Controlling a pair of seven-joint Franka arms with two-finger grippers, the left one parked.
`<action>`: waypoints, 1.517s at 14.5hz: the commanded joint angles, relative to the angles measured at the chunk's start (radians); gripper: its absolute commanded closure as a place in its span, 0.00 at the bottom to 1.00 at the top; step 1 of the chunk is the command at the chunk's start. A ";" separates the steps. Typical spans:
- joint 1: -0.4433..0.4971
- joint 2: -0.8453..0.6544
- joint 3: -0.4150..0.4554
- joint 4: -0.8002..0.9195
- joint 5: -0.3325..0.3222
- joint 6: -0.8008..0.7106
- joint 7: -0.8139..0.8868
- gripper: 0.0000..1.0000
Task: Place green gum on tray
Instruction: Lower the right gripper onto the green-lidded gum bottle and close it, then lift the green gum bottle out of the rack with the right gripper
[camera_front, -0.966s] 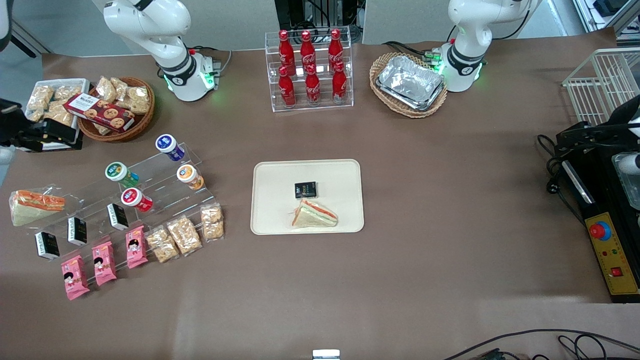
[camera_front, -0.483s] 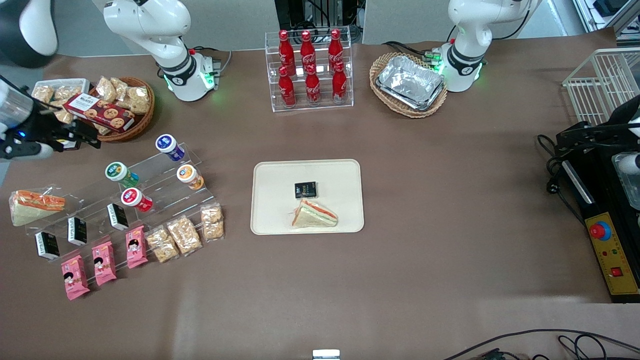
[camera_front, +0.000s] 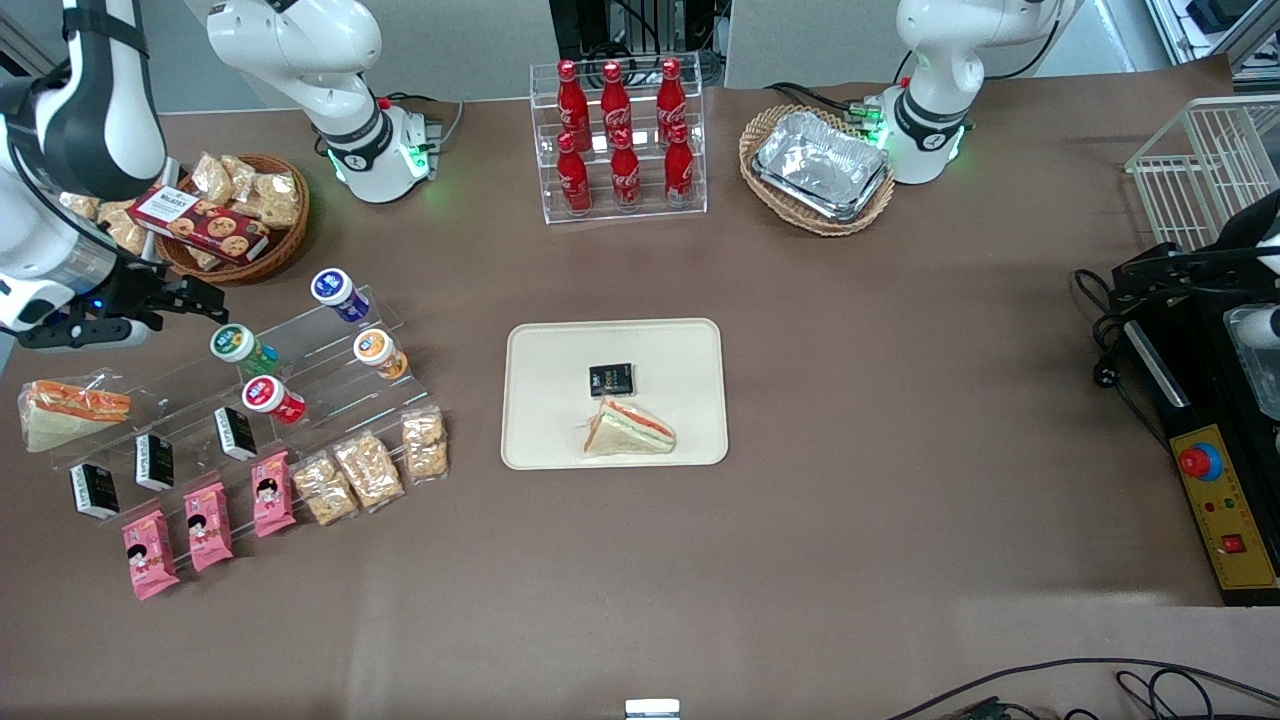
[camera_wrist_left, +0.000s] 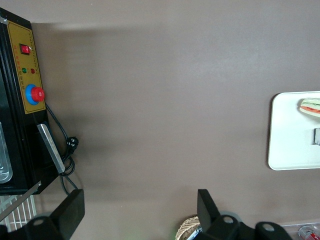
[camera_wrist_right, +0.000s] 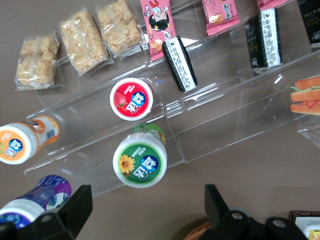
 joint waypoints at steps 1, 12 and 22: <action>0.004 0.001 -0.001 -0.072 -0.015 0.102 -0.009 0.00; 0.015 0.087 0.001 -0.099 -0.014 0.206 -0.009 0.15; 0.011 0.070 -0.002 0.051 0.006 -0.012 -0.079 0.47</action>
